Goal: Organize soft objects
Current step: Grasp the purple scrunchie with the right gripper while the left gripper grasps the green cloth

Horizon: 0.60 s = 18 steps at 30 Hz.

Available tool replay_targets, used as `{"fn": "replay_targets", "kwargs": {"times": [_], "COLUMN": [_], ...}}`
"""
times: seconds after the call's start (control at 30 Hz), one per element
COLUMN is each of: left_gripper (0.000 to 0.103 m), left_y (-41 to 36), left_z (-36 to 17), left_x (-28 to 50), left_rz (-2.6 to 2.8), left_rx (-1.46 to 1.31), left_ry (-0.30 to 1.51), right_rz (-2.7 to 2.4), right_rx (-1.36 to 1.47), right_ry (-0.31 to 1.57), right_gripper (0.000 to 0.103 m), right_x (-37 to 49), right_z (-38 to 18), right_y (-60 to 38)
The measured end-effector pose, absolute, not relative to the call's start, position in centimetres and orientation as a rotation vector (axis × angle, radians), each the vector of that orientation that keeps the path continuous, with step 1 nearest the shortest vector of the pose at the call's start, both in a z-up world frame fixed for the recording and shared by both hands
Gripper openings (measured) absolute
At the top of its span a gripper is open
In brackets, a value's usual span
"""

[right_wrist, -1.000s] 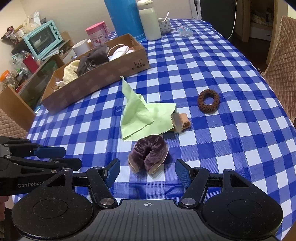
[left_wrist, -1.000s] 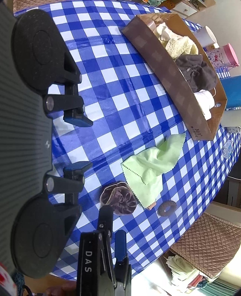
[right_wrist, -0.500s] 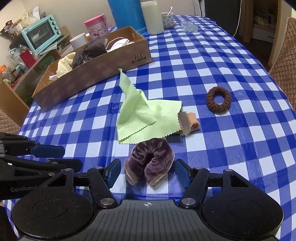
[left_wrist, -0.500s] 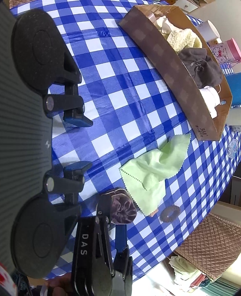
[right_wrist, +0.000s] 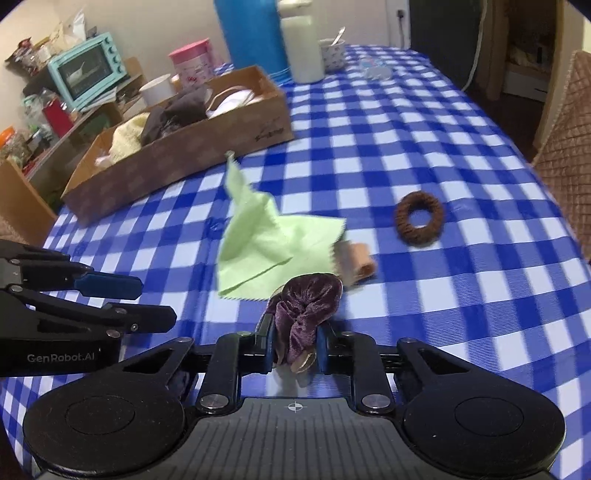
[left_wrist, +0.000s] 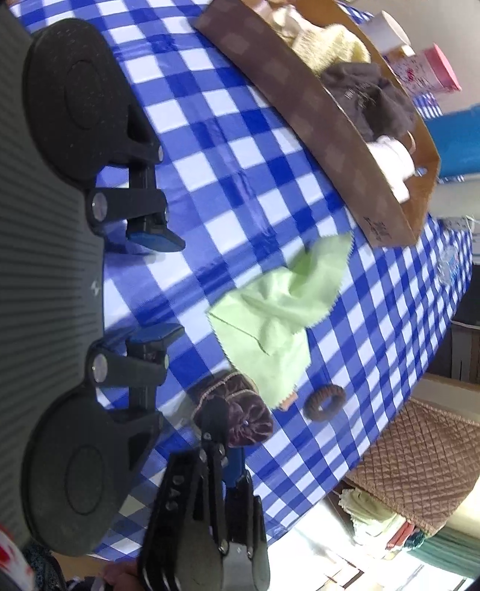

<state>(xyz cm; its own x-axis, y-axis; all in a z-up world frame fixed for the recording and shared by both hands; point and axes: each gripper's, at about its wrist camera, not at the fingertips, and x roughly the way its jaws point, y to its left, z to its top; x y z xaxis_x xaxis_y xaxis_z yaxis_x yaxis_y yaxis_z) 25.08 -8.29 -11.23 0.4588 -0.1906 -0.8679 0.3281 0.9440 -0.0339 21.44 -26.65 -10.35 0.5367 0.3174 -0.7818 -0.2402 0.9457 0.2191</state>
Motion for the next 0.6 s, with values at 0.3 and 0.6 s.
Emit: {"fn": "replay_targets", "kwargs": {"times": [0.3, 0.6], "left_gripper": [0.056, 0.056], "left_y": [-12.4, -15.0], "left_z": [-12.4, -14.6], "left_x": [26.5, 28.1], "left_rz": [-0.424, -0.359], "left_rx": [0.253, 0.348], "left_ry": [1.008, 0.969], "right_rz": [0.208, 0.174], "right_rx": [0.164, 0.221], "right_ry": [0.919, 0.935], "right_gripper": [0.022, 0.022], "right_x": [21.8, 21.5], "right_z": [-9.0, -9.2], "right_y": [-31.0, -32.9]}}
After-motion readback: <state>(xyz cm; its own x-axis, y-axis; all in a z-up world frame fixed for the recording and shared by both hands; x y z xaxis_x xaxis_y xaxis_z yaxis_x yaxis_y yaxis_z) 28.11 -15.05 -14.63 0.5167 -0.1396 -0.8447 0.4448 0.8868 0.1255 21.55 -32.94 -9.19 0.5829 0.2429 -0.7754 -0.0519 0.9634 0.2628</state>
